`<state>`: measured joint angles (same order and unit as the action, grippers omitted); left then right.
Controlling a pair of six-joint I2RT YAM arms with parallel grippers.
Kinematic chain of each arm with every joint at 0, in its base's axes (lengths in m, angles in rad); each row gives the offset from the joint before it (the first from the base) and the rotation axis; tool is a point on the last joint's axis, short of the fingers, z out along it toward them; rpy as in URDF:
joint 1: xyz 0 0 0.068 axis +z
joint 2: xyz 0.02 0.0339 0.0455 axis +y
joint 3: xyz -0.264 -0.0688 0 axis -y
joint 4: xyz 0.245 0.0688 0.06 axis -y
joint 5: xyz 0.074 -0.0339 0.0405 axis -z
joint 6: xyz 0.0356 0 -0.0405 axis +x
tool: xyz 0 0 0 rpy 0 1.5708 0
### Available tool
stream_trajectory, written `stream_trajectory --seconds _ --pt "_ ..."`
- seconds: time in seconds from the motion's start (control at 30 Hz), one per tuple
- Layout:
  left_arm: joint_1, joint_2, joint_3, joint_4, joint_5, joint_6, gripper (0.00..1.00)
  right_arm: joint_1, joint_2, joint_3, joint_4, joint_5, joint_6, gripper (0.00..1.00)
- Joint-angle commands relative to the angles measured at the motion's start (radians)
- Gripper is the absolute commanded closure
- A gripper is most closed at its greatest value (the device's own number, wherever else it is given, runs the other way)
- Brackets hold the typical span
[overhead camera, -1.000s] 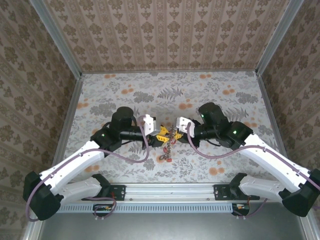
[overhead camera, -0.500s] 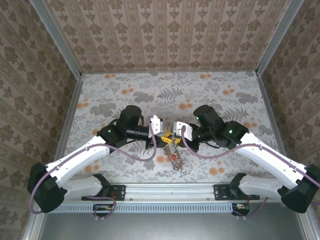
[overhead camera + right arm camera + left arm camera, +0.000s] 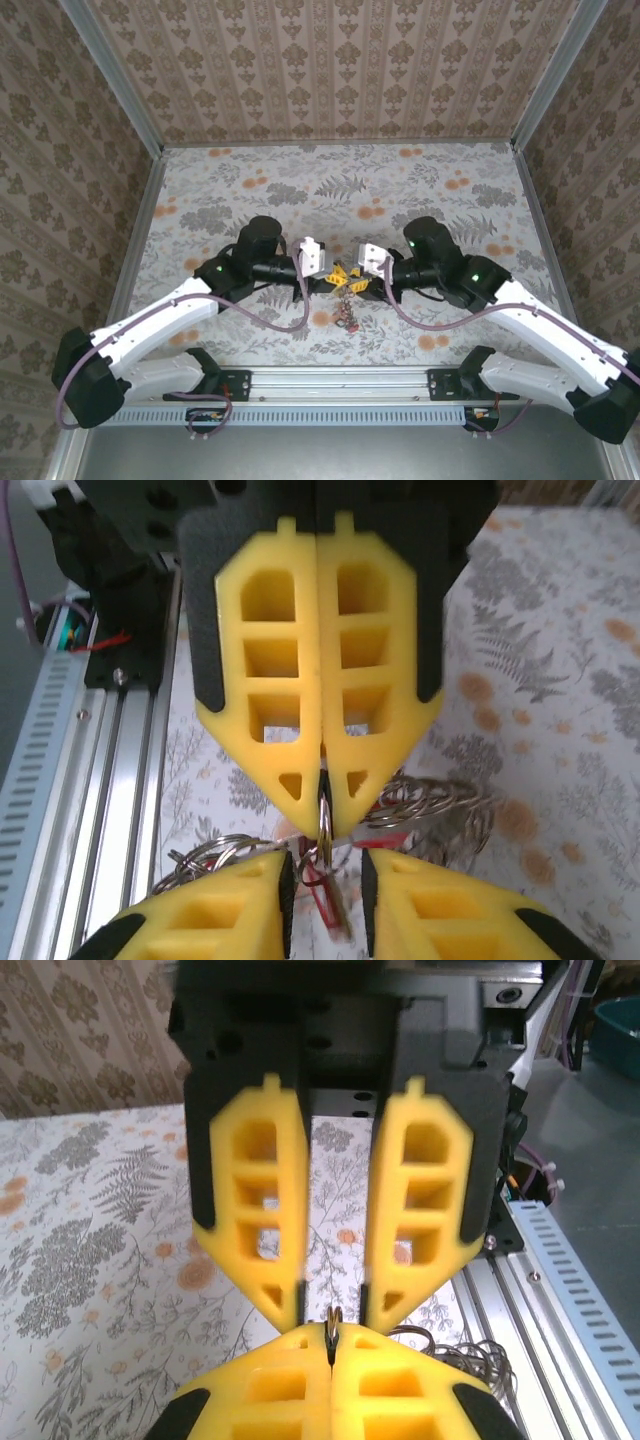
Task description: Put the keys on the keyring
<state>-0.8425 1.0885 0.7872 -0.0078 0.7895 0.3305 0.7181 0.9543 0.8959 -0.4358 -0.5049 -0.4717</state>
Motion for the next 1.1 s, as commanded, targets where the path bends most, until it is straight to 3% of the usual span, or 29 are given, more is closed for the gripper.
stream_trajectory --seconds 0.0,0.2,0.5,0.63,0.83,1.07 --pt "0.012 -0.040 -0.044 0.239 0.062 -0.090 1.00 -0.006 -0.072 -0.068 0.168 -0.078 0.033 0.67" --pt "0.020 -0.046 -0.089 0.403 0.090 -0.164 1.00 -0.010 -0.125 -0.104 0.218 -0.047 0.045 0.66" --pt "0.011 -0.048 -0.103 0.473 0.099 -0.182 1.00 -0.010 -0.049 -0.054 0.197 -0.043 0.061 0.73" --pt "0.009 -0.044 -0.105 0.463 0.090 -0.180 1.00 -0.010 -0.053 -0.057 0.227 -0.051 0.074 0.85" --pt "0.009 -0.041 -0.108 0.435 0.074 -0.172 1.00 -0.010 -0.072 -0.061 0.238 -0.051 0.073 0.81" --pt "0.010 -0.031 -0.080 0.342 0.079 -0.158 1.00 -0.010 -0.060 -0.043 0.203 -0.063 0.049 0.96"
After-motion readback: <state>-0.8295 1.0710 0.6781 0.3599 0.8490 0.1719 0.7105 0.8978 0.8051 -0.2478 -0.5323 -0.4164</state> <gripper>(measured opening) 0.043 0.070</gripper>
